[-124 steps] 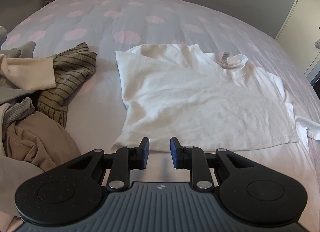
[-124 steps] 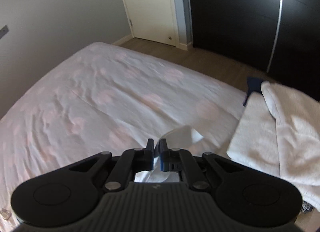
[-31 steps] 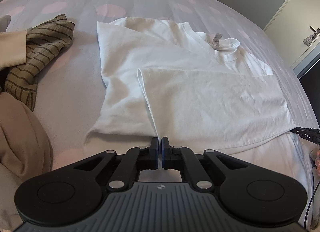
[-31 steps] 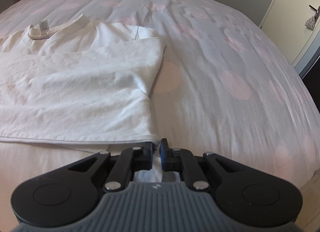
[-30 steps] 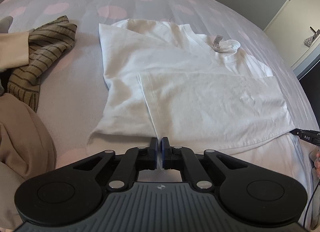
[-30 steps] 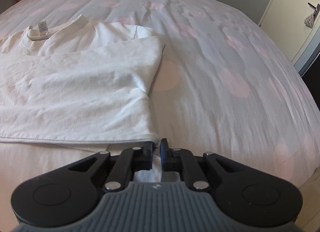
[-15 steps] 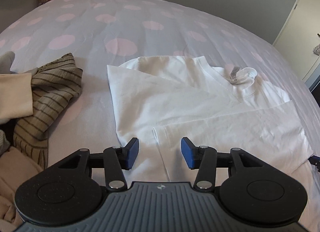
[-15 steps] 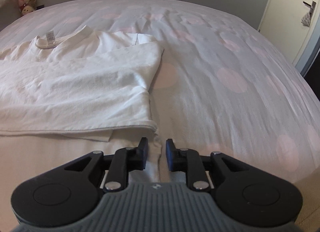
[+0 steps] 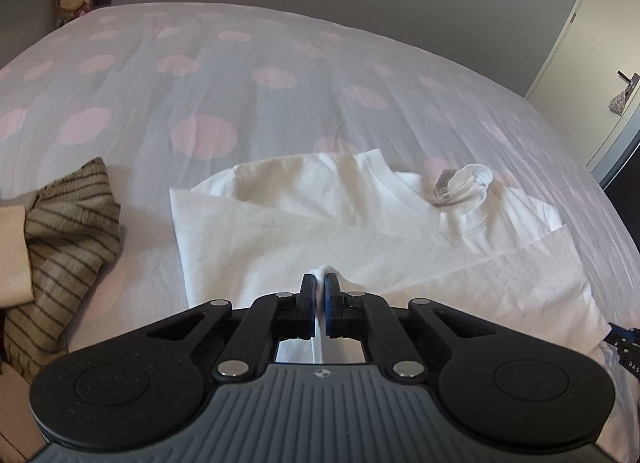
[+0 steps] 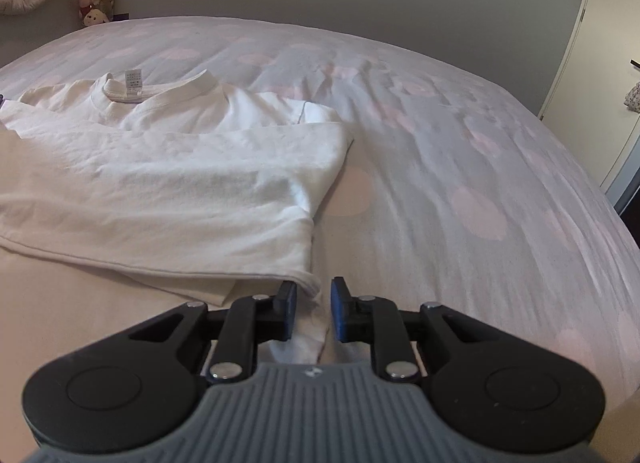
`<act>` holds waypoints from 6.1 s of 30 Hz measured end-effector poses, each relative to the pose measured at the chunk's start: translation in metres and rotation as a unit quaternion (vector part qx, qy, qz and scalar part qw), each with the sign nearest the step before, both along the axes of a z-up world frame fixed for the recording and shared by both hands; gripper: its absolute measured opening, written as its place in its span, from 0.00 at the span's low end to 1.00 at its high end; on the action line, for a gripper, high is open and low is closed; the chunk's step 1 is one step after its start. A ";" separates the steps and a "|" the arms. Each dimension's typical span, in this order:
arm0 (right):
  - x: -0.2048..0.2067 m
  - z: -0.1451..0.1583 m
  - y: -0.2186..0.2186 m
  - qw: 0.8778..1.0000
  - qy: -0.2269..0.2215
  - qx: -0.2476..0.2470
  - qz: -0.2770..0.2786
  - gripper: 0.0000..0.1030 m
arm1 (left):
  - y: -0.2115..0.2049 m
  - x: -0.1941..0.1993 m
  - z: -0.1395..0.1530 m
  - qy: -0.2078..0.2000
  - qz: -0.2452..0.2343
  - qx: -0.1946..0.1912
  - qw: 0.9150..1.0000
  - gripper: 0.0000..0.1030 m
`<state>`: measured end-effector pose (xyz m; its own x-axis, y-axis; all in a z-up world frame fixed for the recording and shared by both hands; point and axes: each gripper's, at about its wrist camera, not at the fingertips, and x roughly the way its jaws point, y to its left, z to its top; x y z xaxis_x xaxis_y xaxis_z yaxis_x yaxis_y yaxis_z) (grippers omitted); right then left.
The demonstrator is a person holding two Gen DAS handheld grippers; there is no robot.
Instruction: Fold clothes
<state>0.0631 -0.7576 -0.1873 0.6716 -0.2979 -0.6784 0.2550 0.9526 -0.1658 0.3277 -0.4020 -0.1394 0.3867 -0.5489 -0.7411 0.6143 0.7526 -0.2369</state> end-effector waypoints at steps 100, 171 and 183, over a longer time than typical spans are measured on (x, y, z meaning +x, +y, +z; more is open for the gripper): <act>-0.321 0.005 0.029 0.931 0.068 0.332 -0.135 0.22 | 0.165 -0.212 -0.044 0.180 -0.086 0.282 0.938 0.42; -0.200 0.075 -0.004 0.948 -0.042 0.300 -0.097 0.03 | 0.193 -0.164 0.042 0.046 -0.012 0.006 0.999 0.00; -0.136 0.034 -0.011 0.971 0.018 0.221 -0.093 0.08 | 0.156 -0.145 0.016 -0.003 -0.042 0.097 0.994 0.00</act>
<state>-0.0725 -0.7688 -0.1535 0.6077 -0.0859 -0.7895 0.4308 0.8708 0.2368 0.1828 -0.2461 -0.1238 0.3505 -0.4267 -0.8337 0.6780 0.7297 -0.0885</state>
